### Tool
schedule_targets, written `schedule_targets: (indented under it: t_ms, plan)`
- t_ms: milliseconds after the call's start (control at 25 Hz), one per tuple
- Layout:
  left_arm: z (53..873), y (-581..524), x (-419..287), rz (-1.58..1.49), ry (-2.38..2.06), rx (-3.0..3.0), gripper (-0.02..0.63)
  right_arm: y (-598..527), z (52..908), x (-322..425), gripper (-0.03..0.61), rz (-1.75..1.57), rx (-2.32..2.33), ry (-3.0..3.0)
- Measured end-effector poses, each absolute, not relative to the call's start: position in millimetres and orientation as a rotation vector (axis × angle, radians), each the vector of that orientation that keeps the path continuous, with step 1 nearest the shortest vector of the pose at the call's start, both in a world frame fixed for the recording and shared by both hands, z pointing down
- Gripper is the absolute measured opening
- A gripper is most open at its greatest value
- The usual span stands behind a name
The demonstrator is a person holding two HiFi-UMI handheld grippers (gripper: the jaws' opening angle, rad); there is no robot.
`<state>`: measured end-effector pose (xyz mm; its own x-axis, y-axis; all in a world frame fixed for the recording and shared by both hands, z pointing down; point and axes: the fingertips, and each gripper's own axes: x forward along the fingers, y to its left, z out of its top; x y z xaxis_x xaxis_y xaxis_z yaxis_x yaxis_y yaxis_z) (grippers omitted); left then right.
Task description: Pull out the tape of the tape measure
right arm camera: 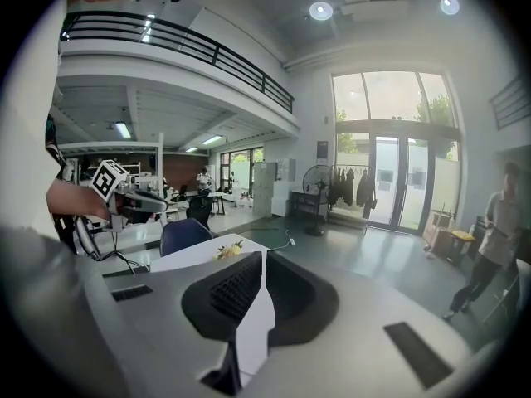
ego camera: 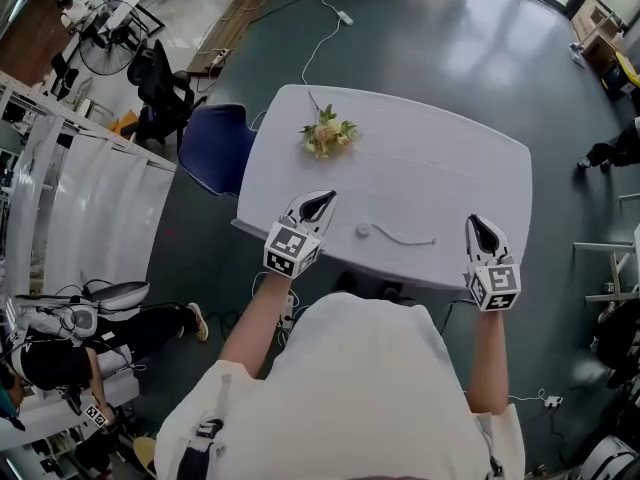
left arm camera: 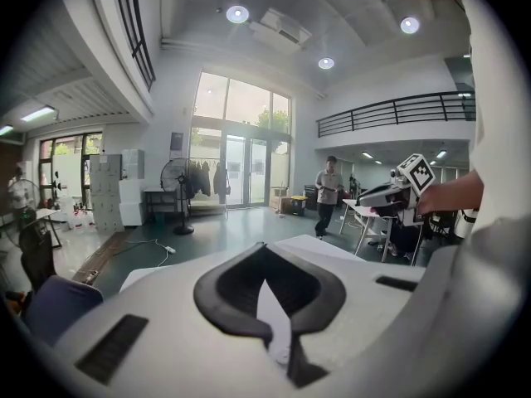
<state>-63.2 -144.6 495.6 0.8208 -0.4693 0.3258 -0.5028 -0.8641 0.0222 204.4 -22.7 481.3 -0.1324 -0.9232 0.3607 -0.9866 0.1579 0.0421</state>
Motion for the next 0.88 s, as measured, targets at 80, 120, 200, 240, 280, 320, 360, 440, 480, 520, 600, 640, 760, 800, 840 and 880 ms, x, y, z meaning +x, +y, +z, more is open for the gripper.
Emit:
schedule_targets:
  t_ms: [80, 120, 200, 240, 280, 320, 360, 440, 480, 520, 600, 640, 760, 800, 840, 880]
  plan:
    - [497.4, -144.3, -64.2, 0.48, -0.776, 2.894, 0.009, -23.7, 482.1, 203.1, 0.041, 0.293, 1.836, -2.141]
    - [499.0, -144.3, -65.1, 0.484, -0.778, 2.893, 0.009, -24.1, 482.8, 202.7, 0.041, 0.291, 1.836, -2.142]
    - [501.7, -143.6, -66.1, 0.489, -0.785, 2.892, 0.009, -24.4, 484.3, 203.1, 0.041, 0.286, 1.837, -2.142]
    - [502.5, -142.8, -65.8, 0.489, -0.788, 2.89, 0.009, -24.4, 484.7, 203.7, 0.041, 0.285, 1.838, -2.143]
    - [502.9, -142.0, -65.2, 0.489, -0.791, 2.888, 0.009, -24.2, 484.8, 204.4, 0.041, 0.284, 1.838, -2.143]
    - [502.8, -141.3, -64.5, 0.49, -0.794, 2.887, 0.009, -23.9, 484.5, 205.2, 0.041, 0.284, 1.838, -2.144]
    - [502.7, -140.7, -64.0, 0.491, -0.796, 2.886, 0.009, -23.6, 484.1, 205.9, 0.041, 0.284, 1.836, -2.145]
    - [502.6, -139.8, -63.2, 0.494, -0.8, 2.886, 0.009, -23.3, 484.3, 206.9, 0.041, 0.284, 1.83, -2.148]
    - [502.6, -139.5, -62.8, 0.493, -0.802, 2.886, 0.009, -23.3, 485.0, 207.4, 0.041, 0.283, 1.827, -2.149]
    - [502.7, -139.4, -62.4, 0.491, -0.805, 2.886, 0.009, -23.3, 485.7, 208.0, 0.041, 0.282, 1.825, -2.15]
    - [501.8, -139.4, -62.4, 0.487, -0.811, 2.886, 0.009, -23.2, 486.0, 208.5, 0.041, 0.281, 1.822, -2.152]
    - [501.0, -139.5, -63.0, 0.486, -0.814, 2.885, 0.009, -23.2, 485.4, 208.0, 0.041, 0.279, 1.82, -2.153]
    - [500.6, -139.4, -66.5, 0.492, -0.821, 2.884, 0.009, -23.0, 484.7, 205.7, 0.041, 0.278, 1.813, -2.157]
    - [501.1, -138.8, -67.5, 0.494, -0.824, 2.883, 0.009, -22.2, 485.3, 205.3, 0.041, 0.279, 1.812, -2.158]
    - [501.9, -138.0, -68.3, 0.496, -0.827, 2.881, 0.009, -21.1, 486.0, 205.1, 0.041, 0.28, 1.811, -2.158]
    - [502.7, -137.1, -69.1, 0.497, -0.83, 2.879, 0.009, -19.9, 486.8, 205.0, 0.041, 0.281, 1.809, -2.159]
